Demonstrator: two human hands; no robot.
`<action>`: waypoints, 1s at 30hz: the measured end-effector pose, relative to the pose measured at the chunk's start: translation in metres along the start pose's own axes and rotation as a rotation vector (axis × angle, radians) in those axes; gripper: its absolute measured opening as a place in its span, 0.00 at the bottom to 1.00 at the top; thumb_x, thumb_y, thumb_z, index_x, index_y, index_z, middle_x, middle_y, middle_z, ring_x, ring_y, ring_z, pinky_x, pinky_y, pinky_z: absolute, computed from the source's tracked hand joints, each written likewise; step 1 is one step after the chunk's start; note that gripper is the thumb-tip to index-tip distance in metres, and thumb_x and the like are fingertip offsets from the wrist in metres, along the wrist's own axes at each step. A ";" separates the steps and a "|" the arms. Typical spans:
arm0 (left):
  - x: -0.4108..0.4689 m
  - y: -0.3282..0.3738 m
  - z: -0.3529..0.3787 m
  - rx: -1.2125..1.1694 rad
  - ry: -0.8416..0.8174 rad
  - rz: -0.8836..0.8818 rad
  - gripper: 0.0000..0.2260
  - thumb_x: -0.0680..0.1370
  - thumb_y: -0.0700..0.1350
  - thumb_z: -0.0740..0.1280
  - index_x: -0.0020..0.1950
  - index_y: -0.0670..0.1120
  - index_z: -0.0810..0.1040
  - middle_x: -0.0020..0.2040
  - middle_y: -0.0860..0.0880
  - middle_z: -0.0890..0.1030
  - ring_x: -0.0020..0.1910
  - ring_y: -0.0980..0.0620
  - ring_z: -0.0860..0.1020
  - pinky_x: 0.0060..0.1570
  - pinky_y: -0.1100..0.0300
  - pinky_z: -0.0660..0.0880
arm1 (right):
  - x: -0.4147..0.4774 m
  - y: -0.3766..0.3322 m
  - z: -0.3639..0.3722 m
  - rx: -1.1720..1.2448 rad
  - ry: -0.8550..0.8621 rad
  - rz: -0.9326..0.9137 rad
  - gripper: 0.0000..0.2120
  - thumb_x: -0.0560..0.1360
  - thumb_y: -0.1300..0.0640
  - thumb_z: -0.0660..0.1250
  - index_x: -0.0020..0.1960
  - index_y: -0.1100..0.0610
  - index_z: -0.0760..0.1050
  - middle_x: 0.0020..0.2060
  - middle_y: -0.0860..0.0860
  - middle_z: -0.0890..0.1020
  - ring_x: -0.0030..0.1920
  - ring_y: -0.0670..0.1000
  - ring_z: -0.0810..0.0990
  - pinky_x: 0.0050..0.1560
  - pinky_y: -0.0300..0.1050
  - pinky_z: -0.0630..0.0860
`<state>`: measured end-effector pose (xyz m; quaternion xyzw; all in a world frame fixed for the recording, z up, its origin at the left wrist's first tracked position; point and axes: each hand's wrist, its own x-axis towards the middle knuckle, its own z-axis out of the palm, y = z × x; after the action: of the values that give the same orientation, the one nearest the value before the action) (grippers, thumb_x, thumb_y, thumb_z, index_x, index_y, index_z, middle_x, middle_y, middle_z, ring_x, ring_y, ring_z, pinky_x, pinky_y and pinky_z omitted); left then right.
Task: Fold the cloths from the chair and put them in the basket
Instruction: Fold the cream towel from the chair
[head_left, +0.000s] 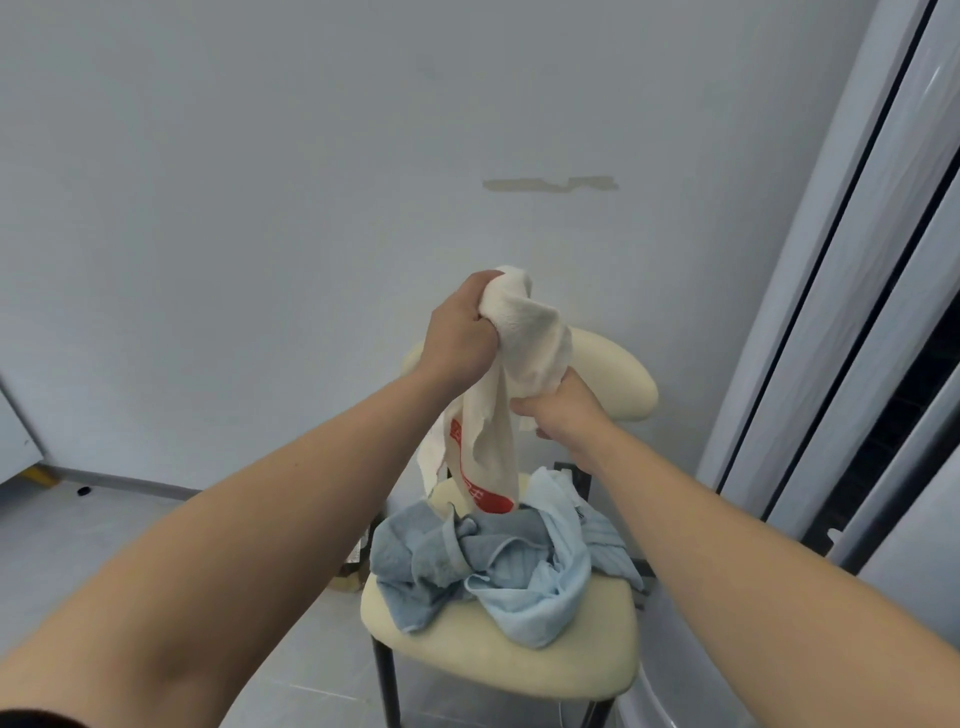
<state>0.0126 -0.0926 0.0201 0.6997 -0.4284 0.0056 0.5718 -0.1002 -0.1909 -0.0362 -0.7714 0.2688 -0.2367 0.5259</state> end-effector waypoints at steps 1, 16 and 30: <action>0.000 0.004 -0.001 0.015 0.007 0.039 0.25 0.76 0.34 0.57 0.70 0.52 0.76 0.59 0.57 0.80 0.58 0.55 0.76 0.55 0.63 0.73 | 0.001 -0.001 0.001 0.015 -0.008 -0.020 0.14 0.74 0.61 0.72 0.54 0.46 0.75 0.50 0.47 0.82 0.50 0.48 0.80 0.52 0.51 0.80; 0.013 0.034 -0.055 0.711 0.146 0.748 0.14 0.75 0.36 0.69 0.61 0.43 0.80 0.73 0.43 0.72 0.62 0.40 0.76 0.47 0.48 0.78 | -0.017 -0.072 -0.049 0.368 -0.231 -0.088 0.18 0.68 0.63 0.67 0.58 0.57 0.79 0.49 0.53 0.82 0.49 0.54 0.81 0.50 0.49 0.76; 0.005 0.060 -0.097 1.002 0.169 0.884 0.18 0.64 0.27 0.66 0.51 0.41 0.76 0.51 0.44 0.77 0.43 0.42 0.73 0.47 0.51 0.72 | -0.032 -0.148 -0.070 0.179 -0.118 0.065 0.10 0.72 0.54 0.76 0.50 0.58 0.84 0.49 0.55 0.87 0.45 0.54 0.86 0.48 0.48 0.81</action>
<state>0.0265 -0.0159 0.1038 0.6365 -0.5739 0.4918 0.1535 -0.1447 -0.1728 0.1234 -0.7247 0.2401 -0.1967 0.6152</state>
